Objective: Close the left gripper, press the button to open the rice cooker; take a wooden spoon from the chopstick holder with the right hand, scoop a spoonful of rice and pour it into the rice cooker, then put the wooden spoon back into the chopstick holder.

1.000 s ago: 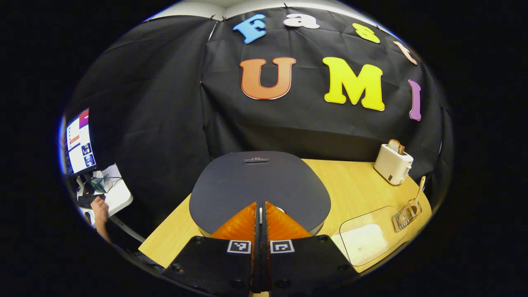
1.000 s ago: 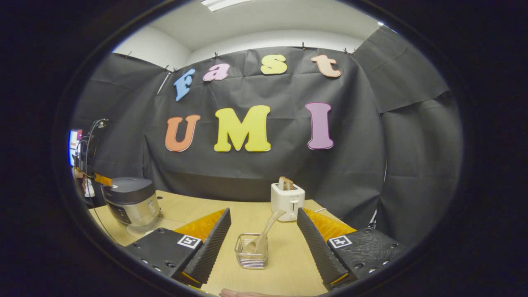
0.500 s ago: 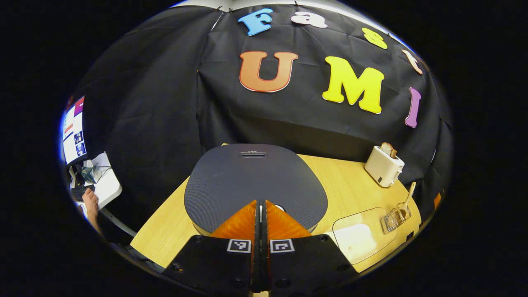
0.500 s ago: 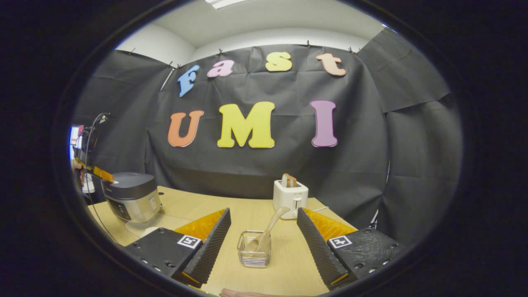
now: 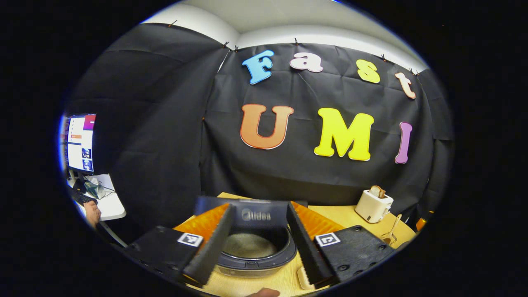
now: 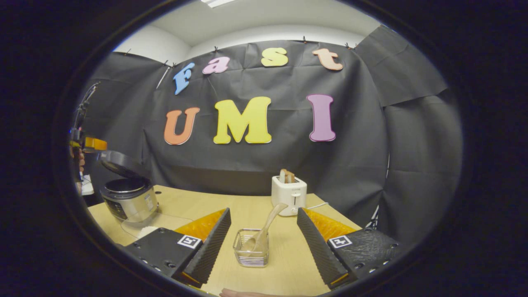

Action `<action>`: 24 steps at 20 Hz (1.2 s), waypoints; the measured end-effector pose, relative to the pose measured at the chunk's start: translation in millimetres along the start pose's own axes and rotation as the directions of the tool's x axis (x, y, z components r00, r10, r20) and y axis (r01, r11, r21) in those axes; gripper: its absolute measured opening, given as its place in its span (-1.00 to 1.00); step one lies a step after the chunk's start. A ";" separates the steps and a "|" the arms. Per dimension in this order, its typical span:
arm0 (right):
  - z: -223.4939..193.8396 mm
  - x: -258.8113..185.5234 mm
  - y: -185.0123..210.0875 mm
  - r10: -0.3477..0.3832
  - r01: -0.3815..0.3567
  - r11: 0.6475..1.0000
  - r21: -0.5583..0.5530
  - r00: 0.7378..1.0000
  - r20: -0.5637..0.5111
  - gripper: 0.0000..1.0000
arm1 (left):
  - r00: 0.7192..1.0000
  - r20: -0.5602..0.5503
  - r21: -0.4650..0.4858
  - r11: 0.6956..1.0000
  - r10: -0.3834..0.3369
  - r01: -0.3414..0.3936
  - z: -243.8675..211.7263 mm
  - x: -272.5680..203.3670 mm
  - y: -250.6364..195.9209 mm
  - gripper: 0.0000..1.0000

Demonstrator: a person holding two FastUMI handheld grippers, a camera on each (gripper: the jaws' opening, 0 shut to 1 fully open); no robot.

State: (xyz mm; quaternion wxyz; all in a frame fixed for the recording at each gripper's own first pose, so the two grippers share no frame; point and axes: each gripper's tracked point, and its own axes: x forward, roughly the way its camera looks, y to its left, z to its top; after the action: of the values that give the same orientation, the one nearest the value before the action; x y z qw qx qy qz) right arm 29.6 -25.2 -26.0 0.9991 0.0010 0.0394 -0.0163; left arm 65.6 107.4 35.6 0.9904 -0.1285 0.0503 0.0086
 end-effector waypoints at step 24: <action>-74.8 140.0 1.8 0.083 -0.065 0.995 0.071 0.957 -0.280 0.83 | 0.994 0.091 0.197 0.980 -0.059 0.041 -44.1 -91.7 -45.4 0.90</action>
State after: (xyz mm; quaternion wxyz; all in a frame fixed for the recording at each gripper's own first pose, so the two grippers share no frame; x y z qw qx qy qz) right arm 163.3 -27.8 -111.6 0.9827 0.0352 0.1808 0.0201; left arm -28.6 51.8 14.0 0.9994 -0.0316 0.0000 -0.0151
